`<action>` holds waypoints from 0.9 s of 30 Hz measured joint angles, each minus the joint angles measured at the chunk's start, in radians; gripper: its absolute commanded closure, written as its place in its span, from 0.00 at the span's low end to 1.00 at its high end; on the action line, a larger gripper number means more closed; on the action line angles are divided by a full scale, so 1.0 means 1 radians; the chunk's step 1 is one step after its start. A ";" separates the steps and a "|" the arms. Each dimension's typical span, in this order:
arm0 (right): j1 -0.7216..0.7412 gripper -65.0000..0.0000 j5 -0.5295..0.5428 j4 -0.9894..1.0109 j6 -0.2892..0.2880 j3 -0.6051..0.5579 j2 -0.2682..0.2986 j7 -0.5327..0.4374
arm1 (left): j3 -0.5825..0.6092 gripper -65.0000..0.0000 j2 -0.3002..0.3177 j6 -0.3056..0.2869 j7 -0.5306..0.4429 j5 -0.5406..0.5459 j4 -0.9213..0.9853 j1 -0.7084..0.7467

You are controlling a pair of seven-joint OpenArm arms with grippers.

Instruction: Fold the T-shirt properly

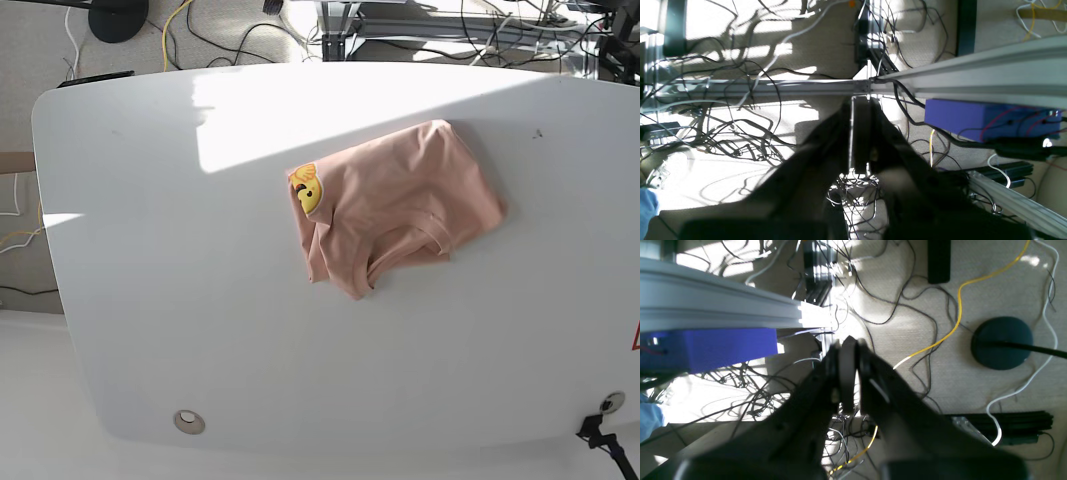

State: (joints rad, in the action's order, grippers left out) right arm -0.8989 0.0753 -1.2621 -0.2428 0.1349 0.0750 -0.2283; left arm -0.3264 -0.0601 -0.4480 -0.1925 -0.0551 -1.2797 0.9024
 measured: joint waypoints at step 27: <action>0.602 1.00 -0.001 0.867 -0.008 -0.003 -0.001 -0.032 | 0.048 1.00 0.172 0.156 0.026 -0.175 1.063 -0.698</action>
State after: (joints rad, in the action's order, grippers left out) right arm -0.2974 0.0742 -0.3950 -0.2512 0.1322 0.0742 -0.2607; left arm -0.2787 0.1120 -0.2920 -0.1669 -0.2298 -0.2165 0.2039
